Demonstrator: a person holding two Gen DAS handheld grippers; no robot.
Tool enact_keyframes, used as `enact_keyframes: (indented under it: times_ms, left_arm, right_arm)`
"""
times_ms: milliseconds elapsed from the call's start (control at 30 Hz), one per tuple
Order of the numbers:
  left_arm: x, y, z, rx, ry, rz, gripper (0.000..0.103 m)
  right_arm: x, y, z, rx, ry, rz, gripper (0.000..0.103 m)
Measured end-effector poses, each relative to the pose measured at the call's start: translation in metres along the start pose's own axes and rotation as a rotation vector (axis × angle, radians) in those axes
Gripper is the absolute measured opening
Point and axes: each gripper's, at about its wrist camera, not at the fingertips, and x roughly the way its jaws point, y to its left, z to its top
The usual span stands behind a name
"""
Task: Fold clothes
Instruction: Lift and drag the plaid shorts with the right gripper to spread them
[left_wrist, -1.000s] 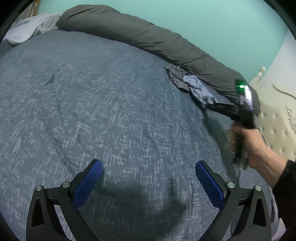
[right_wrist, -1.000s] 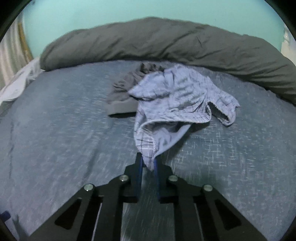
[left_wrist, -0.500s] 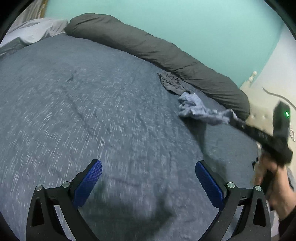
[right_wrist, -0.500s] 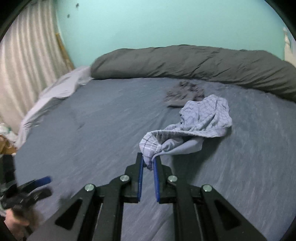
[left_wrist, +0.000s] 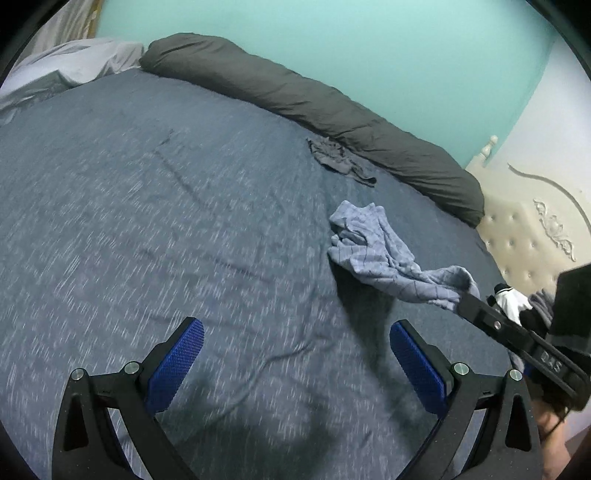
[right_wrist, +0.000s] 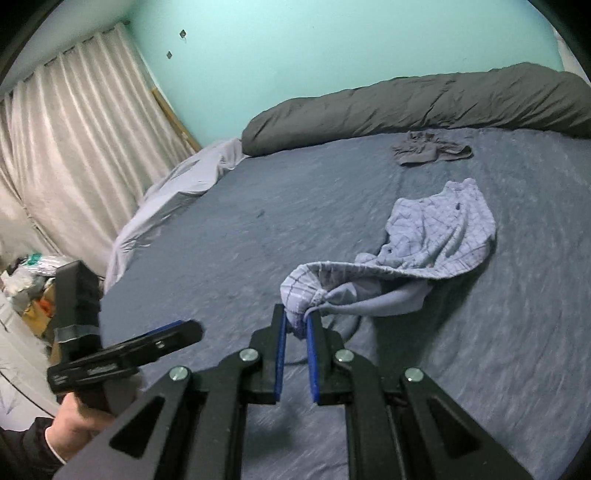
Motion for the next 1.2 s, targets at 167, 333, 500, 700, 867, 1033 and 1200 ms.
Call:
enact_keyframes:
  times_ms: [167, 333, 500, 700, 867, 1033, 1200]
  left_arm:
    - [-0.003, 0.008, -0.008, 0.005, -0.010, -0.018, 0.103]
    - [0.014, 0.017, -0.010, -0.018, 0.017, -0.035, 0.103]
    - [0.039, 0.003, -0.008, 0.026, 0.051, -0.026, 0.103]
    - [0.063, -0.013, -0.008, 0.047, 0.095, -0.047, 0.103]
    - [0.079, -0.026, -0.014, 0.079, 0.131, -0.052, 0.103]
    - [0.091, -0.038, -0.018, 0.102, 0.156, -0.062, 0.103]
    - [0.099, -0.051, -0.022, 0.142, 0.190, -0.081, 0.103]
  right_arm:
    - [0.014, -0.012, -0.026, 0.112, 0.026, 0.024, 0.010]
    - [0.027, -0.020, -0.041, 0.162, 0.038, 0.033, 0.019]
    - [0.030, -0.043, -0.044, 0.265, 0.044, 0.045, 0.031]
    - [0.018, -0.067, -0.037, 0.312, 0.013, 0.038, 0.043]
    - [0.006, -0.095, -0.033, 0.318, 0.002, -0.089, 0.049]
    - [0.003, -0.107, -0.033, 0.342, -0.007, -0.077, 0.052]
    - [-0.008, -0.132, -0.036, 0.420, -0.036, -0.110, 0.056]
